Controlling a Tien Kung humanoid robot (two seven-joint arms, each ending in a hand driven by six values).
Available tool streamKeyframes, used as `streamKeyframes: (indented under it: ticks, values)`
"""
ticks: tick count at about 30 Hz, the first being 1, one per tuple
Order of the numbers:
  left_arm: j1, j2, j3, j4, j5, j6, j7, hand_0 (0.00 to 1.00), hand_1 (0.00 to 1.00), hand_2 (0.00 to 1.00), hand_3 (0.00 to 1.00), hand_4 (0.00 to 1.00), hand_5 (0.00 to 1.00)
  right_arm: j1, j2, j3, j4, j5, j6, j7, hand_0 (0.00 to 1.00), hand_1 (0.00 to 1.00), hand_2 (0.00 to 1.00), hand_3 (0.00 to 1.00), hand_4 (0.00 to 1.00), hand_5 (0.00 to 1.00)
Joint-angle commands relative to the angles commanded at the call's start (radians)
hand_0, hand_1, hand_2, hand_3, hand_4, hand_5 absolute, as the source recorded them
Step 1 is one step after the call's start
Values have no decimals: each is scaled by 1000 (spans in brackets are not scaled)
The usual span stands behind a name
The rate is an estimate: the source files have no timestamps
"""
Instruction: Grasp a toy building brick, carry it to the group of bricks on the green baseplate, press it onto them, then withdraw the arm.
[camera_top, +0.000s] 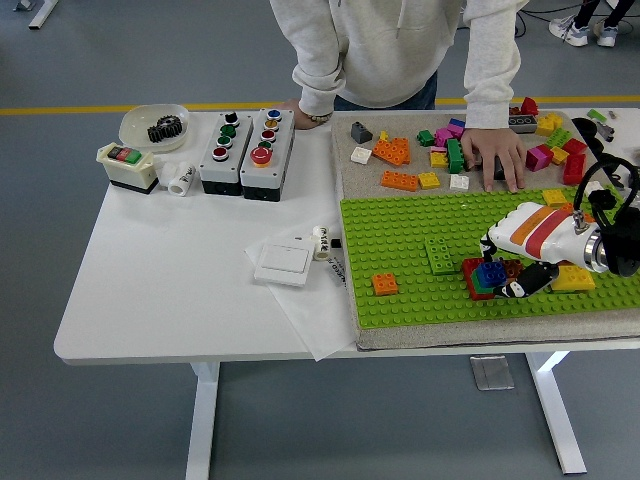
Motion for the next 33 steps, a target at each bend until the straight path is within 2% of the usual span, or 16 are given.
streamKeyframes:
  ticks: [24,33]
  values:
    - [-5,2,2,-1,1,-1,0,780,750,737,600,675,590,-4,-1,22,-17,0,-3,4,466,570,649,575,861,406]
    - [-6,1,2,0,2,0,-1,781,751,737,601,675,590,-13,-14,52,10,-9,20,1,458,571,650,581,866,402]
